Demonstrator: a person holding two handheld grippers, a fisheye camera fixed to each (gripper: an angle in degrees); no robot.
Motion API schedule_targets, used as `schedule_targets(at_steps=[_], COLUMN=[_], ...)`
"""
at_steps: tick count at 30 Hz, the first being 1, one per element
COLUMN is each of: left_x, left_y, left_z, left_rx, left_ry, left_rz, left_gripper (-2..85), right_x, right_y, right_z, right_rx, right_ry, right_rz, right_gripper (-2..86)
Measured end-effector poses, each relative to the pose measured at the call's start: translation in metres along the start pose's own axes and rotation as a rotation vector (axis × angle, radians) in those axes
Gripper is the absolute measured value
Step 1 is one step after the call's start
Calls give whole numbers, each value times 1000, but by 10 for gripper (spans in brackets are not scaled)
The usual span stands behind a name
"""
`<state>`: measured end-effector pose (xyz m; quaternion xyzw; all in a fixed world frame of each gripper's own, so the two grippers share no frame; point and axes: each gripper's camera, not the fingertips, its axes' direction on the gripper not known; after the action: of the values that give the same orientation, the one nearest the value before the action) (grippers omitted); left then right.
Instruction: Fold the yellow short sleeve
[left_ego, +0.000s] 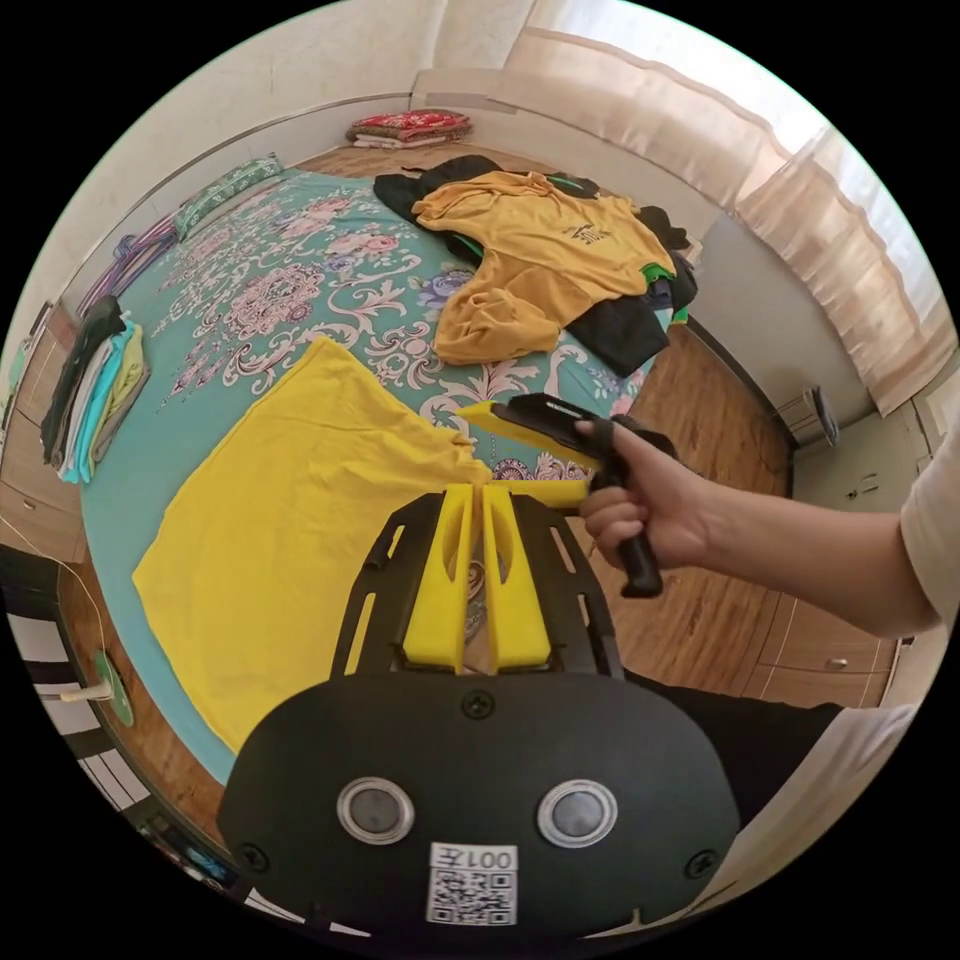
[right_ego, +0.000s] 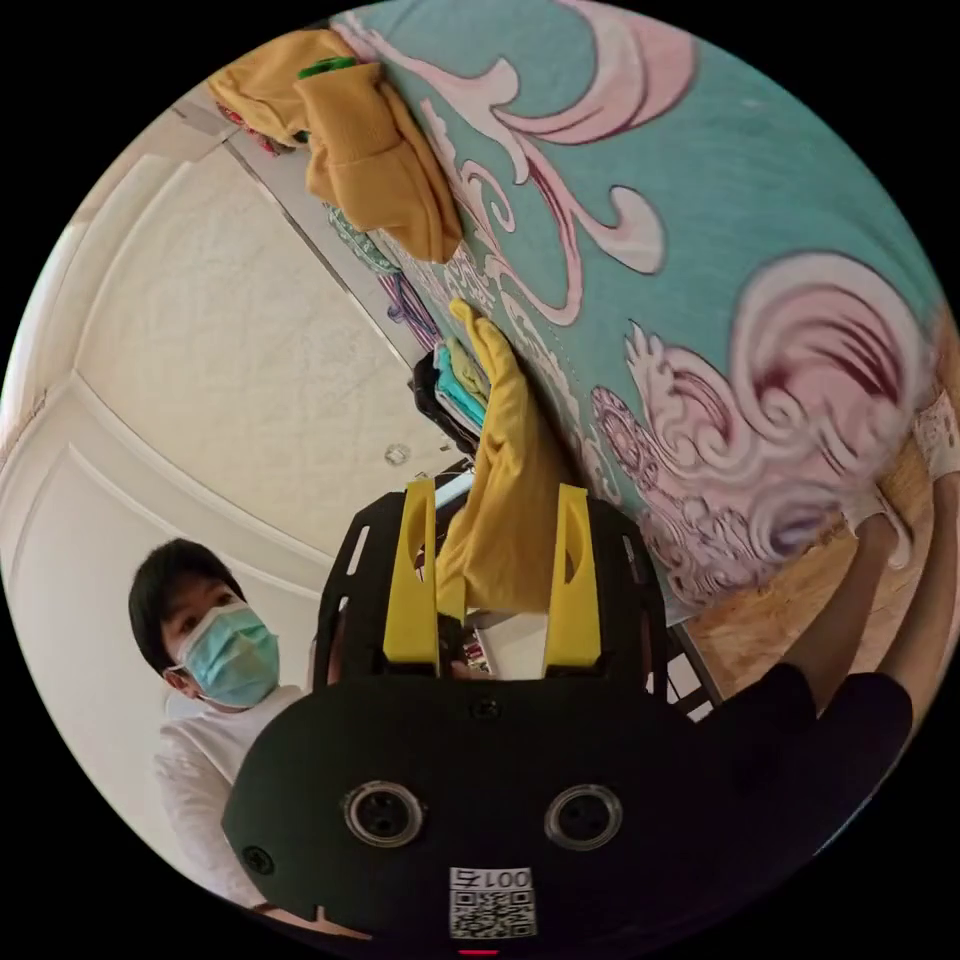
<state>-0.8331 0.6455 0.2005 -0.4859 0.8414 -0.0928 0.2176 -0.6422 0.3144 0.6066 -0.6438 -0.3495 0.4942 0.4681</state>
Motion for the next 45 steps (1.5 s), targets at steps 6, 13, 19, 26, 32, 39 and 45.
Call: schedule_targets(at_steps=[6,13,19,26,32,39,45], left_x=[-19,-60,-109,-184,-272,-337,-355], left_y=[16,35,55,116,230,352,383], left_z=[-32,-83,-124,-192,-253,-262,-314], left_rx=[38,101,136,260,418,180,193], left_ry=[31,94,201,406,515,450,499], left_rz=[-24,-94,-203,-391,-824,-1110,-1155], left_gripper=[-9,-9,-9,-9,-10,-10,11], right_x=[-3,4,15,9,87,266,276], right_y=[-83,-160,-185,-117,-25,30,91], right_z=[66,143,218,330,544,670,626], right_rx=[-137,-261,-393,-413,-815,-1027,-785], right_ry=[10,192,411,676,759,741,986], right_rz=[17,-43,-125,-423,-766,-818,-1145], right_gripper=[125,75,23,14,27,55,90])
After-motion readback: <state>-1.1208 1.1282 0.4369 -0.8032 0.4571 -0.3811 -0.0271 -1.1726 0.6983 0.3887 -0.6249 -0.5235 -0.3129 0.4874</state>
